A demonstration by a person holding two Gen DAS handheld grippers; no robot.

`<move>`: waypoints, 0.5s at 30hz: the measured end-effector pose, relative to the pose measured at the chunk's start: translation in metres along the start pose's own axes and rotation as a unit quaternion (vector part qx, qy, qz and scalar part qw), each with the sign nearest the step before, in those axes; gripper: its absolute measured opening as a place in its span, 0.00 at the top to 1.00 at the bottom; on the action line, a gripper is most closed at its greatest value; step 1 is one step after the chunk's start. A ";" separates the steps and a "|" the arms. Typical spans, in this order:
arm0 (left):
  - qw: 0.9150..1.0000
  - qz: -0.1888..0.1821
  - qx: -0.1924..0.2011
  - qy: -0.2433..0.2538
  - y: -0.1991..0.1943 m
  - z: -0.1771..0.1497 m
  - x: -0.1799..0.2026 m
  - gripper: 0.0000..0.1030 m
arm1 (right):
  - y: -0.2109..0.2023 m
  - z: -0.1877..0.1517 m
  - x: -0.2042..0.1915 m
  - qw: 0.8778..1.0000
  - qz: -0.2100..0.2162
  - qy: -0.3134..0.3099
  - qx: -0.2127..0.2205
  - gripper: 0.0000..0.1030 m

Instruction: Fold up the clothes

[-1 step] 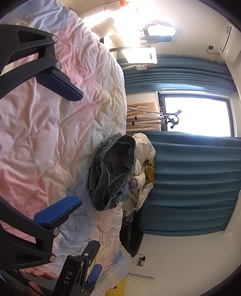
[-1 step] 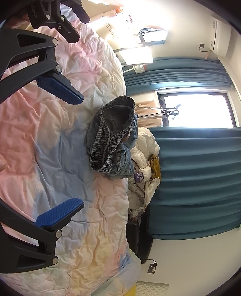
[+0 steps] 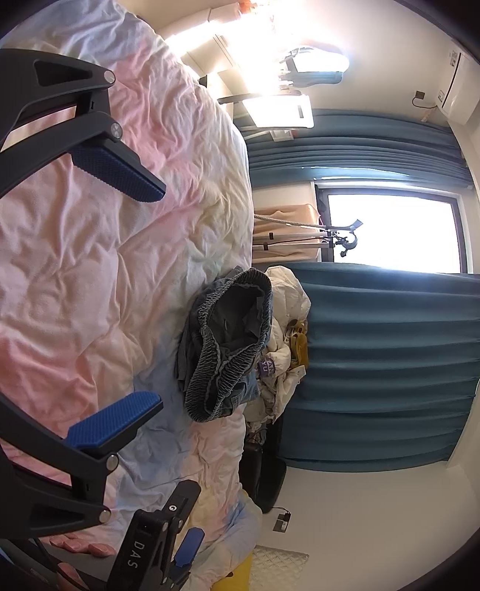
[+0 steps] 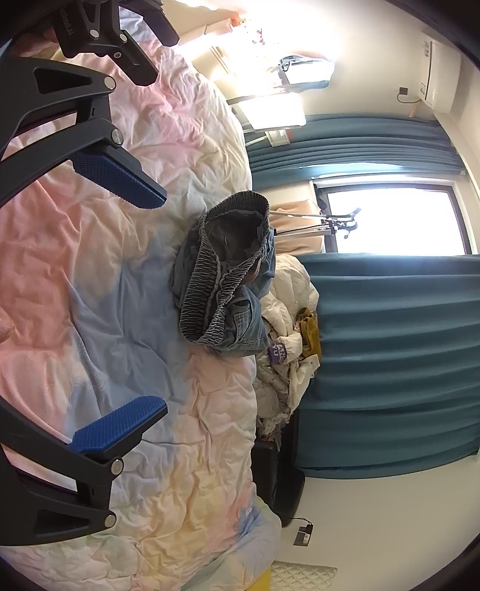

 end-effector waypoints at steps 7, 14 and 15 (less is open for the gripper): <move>1.000 -0.007 0.001 0.003 0.001 -0.005 0.005 0.00 | 0.001 -0.003 0.004 1.000 0.004 0.011 0.007 0.00; 1.000 -0.013 -0.003 -0.004 0.002 -0.002 0.003 0.00 | 0.003 0.000 0.003 1.000 0.000 0.003 0.005 0.00; 1.000 -0.014 -0.004 -0.005 0.002 -0.003 0.003 0.00 | 0.003 0.000 0.002 1.000 0.000 0.003 0.005 0.00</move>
Point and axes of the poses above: each gripper's, at about its wrist camera, not at the fingertips, and y roughly the way its jaws point, x to its right, z to its top, the point moved 6 cm from there along y, roughly the way its jaws point, and after that the axes turned 3 degrees about -z, right-handed, at the moved point
